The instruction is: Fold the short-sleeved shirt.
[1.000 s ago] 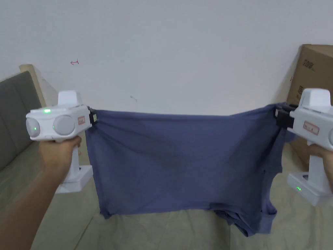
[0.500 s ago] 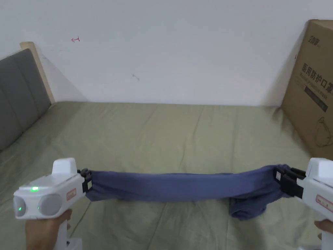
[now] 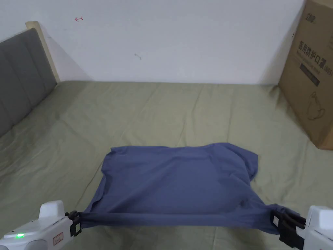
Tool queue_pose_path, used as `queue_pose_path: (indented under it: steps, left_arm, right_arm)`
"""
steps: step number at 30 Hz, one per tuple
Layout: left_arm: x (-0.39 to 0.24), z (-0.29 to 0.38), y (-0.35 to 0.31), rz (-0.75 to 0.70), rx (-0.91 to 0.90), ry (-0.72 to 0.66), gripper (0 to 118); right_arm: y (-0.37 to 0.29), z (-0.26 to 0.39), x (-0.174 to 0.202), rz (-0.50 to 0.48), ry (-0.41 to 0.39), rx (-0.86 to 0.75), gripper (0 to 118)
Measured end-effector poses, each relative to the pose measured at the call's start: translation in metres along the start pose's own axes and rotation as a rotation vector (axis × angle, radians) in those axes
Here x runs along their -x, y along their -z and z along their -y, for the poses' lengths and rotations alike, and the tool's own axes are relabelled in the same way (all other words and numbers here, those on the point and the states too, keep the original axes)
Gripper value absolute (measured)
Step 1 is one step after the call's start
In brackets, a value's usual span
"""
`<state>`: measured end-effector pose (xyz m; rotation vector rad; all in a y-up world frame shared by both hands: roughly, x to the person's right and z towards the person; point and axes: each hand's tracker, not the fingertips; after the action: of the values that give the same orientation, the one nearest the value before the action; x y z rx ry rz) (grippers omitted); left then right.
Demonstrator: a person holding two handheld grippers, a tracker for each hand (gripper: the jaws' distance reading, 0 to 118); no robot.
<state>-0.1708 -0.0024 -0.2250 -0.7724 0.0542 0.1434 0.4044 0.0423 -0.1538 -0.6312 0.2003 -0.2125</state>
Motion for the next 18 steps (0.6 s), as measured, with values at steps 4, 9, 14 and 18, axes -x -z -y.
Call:
queue_pose_path:
  steps: [4, 9, 14, 18]
  left_arm:
    - [0.009, 0.03, -0.003, -0.018, 0.042, -0.002, 0]
    - [0.008, 0.058, -0.004, -0.035, 0.102, 0.009, 0]
    - [0.004, 0.074, 0.007, -0.056, 0.159, 0.044, 0]
    - [0.005, 0.066, 0.007, -0.054, 0.179, 0.042, 4]
  right_arm:
    - [-0.004, 0.041, -0.003, 0.02, 0.058, 0.065, 3]
    - [0.006, 0.086, -0.008, 0.104, 0.12, 0.177, 3]
    - [0.024, 0.103, -0.009, 0.207, 0.18, 0.278, 3]
    - [0.022, 0.095, 0.001, 0.214, 0.17, 0.272, 6]
